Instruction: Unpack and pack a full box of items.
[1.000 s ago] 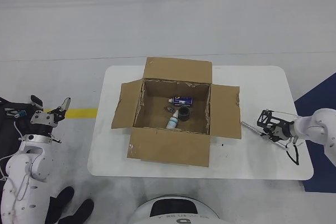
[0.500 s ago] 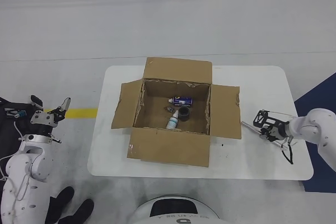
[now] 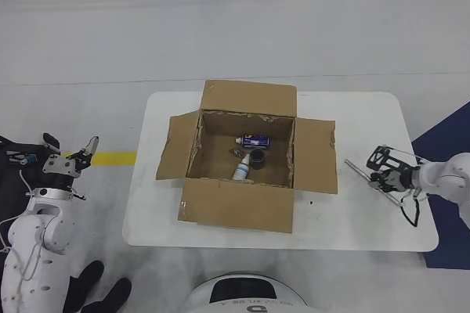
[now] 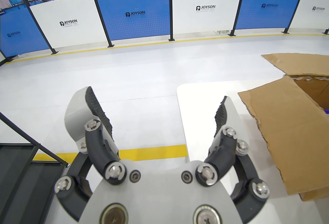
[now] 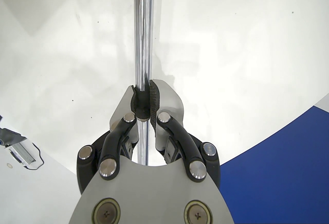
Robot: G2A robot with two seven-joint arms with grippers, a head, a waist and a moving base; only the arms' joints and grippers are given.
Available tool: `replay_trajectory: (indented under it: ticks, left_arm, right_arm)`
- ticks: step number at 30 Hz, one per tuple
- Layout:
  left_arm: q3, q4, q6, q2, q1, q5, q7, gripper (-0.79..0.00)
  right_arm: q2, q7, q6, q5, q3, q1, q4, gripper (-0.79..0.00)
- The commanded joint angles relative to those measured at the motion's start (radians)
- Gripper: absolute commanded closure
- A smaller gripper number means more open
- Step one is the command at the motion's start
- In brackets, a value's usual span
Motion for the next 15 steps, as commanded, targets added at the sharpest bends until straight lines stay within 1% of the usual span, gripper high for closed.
replay_trajectory:
  ticks: [1, 6, 9, 10, 12, 14, 15]
  left_arm:
    - [0.000, 0.000, 0.000, 0.000, 0.000, 0.000, 0.000, -0.785]
    - [0.000, 0.000, 0.000, 0.000, 0.000, 0.000, 0.000, -0.785]
    - [0.000, 0.000, 0.000, 0.000, 0.000, 0.000, 0.000, -0.785]
    - [0.000, 0.000, 0.000, 0.000, 0.000, 0.000, 0.000, -0.785]
    - [0.000, 0.000, 0.000, 0.000, 0.000, 0.000, 0.000, -0.785]
    - [0.000, 0.000, 0.000, 0.000, 0.000, 0.000, 0.000, -0.785]
    - [0.000, 0.000, 0.000, 0.000, 0.000, 0.000, 0.000, -0.785]
  right_arm:
    - [0.014, -0.014, -0.028, 0.037, 0.037, -0.019, 0.006, 0.000]
    - [0.047, -0.035, -0.111, 0.179, 0.127, -0.076, 0.035, 0.000]
    - [0.062, 0.000, -0.156, 0.358, 0.167, -0.099, 0.076, 0.000]
    - [0.066, 0.030, -0.171, 0.434, 0.174, -0.103, 0.089, 0.000]
    - [0.072, 0.116, -0.182, 0.632, 0.179, -0.104, 0.120, 0.000]
    - [0.077, 0.253, -0.158, 0.864, 0.173, -0.093, 0.138, 0.000]
    - [0.079, 0.325, -0.128, 0.973, 0.169, -0.082, 0.137, 0.000]
